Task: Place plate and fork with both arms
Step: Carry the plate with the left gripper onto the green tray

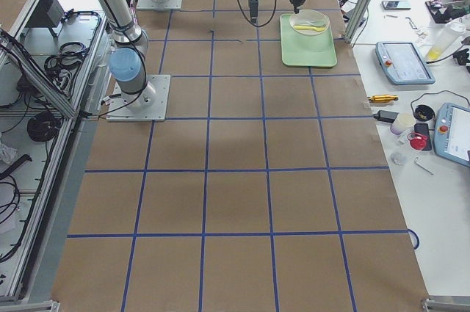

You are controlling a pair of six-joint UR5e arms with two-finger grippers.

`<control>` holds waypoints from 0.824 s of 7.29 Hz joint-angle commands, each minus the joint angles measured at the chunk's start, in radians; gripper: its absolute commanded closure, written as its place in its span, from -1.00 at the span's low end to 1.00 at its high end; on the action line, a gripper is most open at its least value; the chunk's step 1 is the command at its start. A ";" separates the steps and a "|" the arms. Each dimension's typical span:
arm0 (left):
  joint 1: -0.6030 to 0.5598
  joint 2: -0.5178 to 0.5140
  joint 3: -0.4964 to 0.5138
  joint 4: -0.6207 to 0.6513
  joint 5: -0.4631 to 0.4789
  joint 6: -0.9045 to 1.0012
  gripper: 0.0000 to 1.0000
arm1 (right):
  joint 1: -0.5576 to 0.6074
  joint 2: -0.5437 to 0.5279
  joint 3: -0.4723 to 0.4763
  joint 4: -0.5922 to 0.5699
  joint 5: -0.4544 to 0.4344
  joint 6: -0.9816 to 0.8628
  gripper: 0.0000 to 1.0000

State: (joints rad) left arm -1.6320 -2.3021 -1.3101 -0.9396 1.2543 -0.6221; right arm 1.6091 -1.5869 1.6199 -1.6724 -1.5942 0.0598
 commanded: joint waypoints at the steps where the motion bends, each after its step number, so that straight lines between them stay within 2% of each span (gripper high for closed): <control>1: -0.028 -0.046 0.017 0.036 0.013 -0.039 1.00 | 0.000 0.001 0.000 0.000 -0.001 -0.002 -1.00; 6: -0.049 -0.057 0.011 0.053 0.025 -0.068 1.00 | 0.000 0.001 0.000 0.000 -0.001 -0.002 -1.00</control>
State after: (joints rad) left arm -1.6799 -2.3581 -1.2959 -0.8886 1.2791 -0.6854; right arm 1.6091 -1.5865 1.6199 -1.6722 -1.5945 0.0583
